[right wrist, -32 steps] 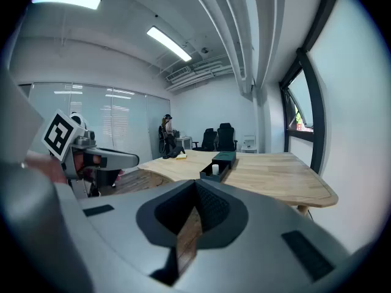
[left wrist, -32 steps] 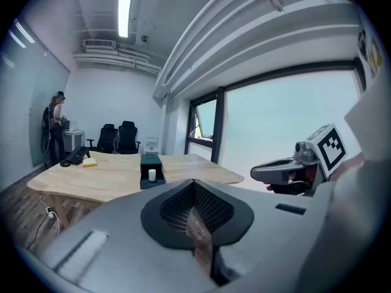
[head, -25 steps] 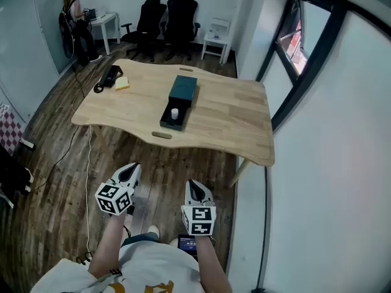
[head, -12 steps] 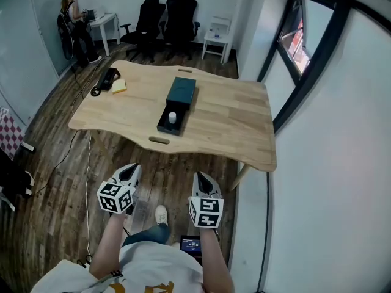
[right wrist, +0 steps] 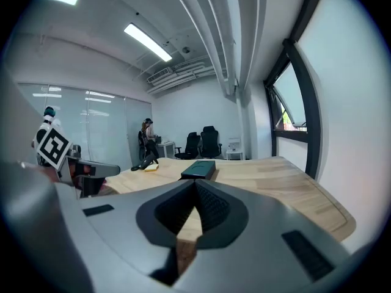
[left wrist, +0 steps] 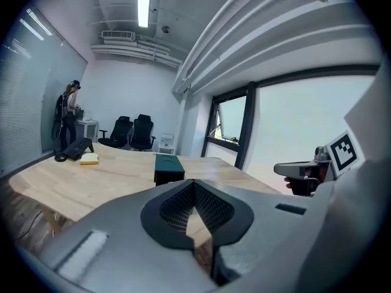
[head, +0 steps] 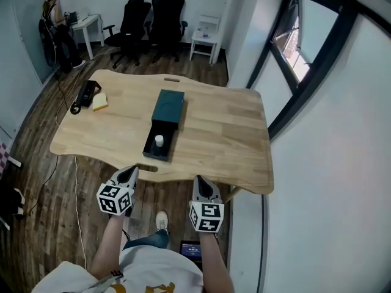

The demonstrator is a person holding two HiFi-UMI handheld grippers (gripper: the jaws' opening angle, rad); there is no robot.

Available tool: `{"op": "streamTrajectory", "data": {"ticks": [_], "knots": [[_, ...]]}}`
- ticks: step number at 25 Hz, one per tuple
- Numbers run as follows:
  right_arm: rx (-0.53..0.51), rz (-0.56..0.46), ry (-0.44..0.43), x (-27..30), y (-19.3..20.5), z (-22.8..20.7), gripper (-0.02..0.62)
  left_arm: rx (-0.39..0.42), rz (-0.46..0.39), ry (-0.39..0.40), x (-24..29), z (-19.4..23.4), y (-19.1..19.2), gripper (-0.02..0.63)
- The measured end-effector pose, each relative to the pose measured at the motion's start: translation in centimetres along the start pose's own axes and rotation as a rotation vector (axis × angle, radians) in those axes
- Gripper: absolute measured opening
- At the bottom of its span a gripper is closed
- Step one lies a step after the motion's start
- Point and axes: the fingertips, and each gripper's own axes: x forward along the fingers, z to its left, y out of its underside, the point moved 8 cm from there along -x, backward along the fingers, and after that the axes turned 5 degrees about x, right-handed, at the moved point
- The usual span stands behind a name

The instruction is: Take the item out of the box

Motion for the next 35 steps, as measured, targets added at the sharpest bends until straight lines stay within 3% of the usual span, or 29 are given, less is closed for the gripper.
{"op": "streamTrajectory", "data": {"ticks": [5, 8, 13, 20, 35], "knots": [[0.034, 0.001, -0.007, 7.7, -2.7, -1.6, 0.006, -0.01, 0.004, 0.087, 8.0, 3.8, -2.3, 0.002], [0.042, 0.016, 0.004, 11.6, -3.6, -2.5, 0.006, 0.036, 0.008, 0.145, 12.2, 5.1, -3.9, 0.002], [0.079, 0.016, 0.004, 16.3, -4.3, -3.3, 0.006, 0.061, 0.007, 0.17, 16.8, 7.9, -5.3, 0.002], [-0.013, 0.058, 0.058, 18.5, -4.1, -2.9, 0.006, 0.056, 0.02, 0.179, 19.1, 9.8, -5.2, 0.002], [0.033, 0.052, 0.009, 20.0, -3.9, -3.3, 0.006, 0.067, 0.037, 0.167, 20.2, 10.5, -5.5, 0.002]]}}
